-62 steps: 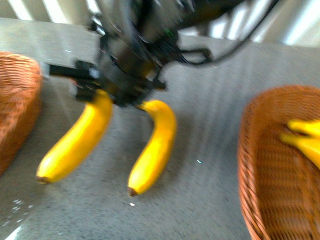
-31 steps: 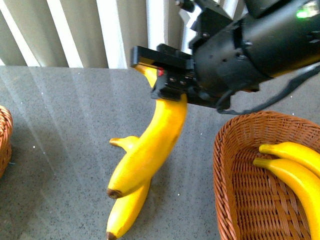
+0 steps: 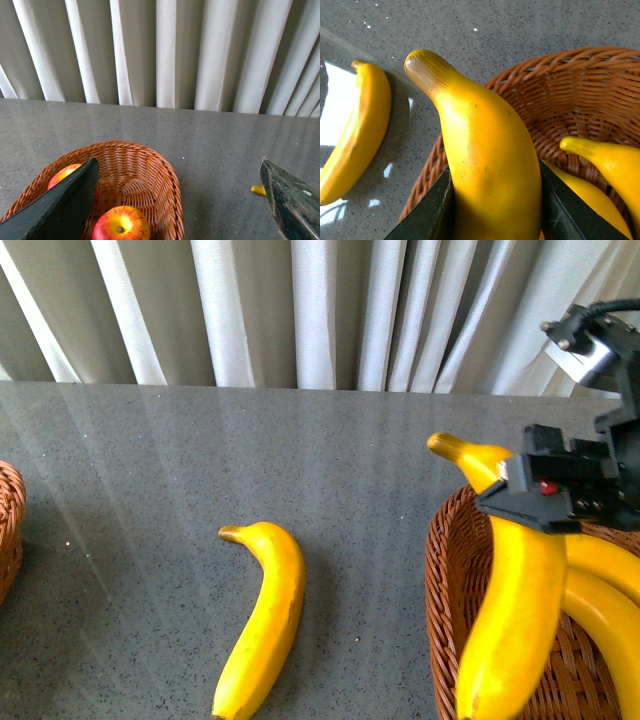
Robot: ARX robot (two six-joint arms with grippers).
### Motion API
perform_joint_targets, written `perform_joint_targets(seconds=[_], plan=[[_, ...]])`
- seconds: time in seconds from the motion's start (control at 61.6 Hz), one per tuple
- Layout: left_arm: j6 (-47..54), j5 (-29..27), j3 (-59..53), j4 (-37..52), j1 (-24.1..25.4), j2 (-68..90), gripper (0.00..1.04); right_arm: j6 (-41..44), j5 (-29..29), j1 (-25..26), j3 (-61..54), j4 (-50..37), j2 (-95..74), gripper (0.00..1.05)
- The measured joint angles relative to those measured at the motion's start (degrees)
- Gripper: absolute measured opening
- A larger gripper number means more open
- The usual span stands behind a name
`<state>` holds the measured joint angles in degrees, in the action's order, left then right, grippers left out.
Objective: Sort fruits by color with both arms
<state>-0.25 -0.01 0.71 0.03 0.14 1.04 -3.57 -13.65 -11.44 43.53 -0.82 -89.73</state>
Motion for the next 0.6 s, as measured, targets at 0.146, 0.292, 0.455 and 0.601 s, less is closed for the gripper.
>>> perform_joint_targets(seconds=[0.146,0.292,0.455,0.601], plan=[[0.0,0.0,0.0,0.0,0.0,0.0,0.96,1.4,-0.9,2.2,-0.3,-0.5,-0.3,0.35],[0.0,0.0,0.0,0.0,0.0,0.0,0.96,3.6,-1.3,3.8,-0.9,-0.3,-0.8,0.35],[0.0,0.0,0.0,0.0,0.0,0.0,0.96,5.9,-0.7,4.5,-1.8,-0.4,-1.7,0.35],[0.0,0.0,0.0,0.0,0.0,0.0,0.96,7.6,0.1,4.6,-2.4,-0.7,-3.4,0.54]])
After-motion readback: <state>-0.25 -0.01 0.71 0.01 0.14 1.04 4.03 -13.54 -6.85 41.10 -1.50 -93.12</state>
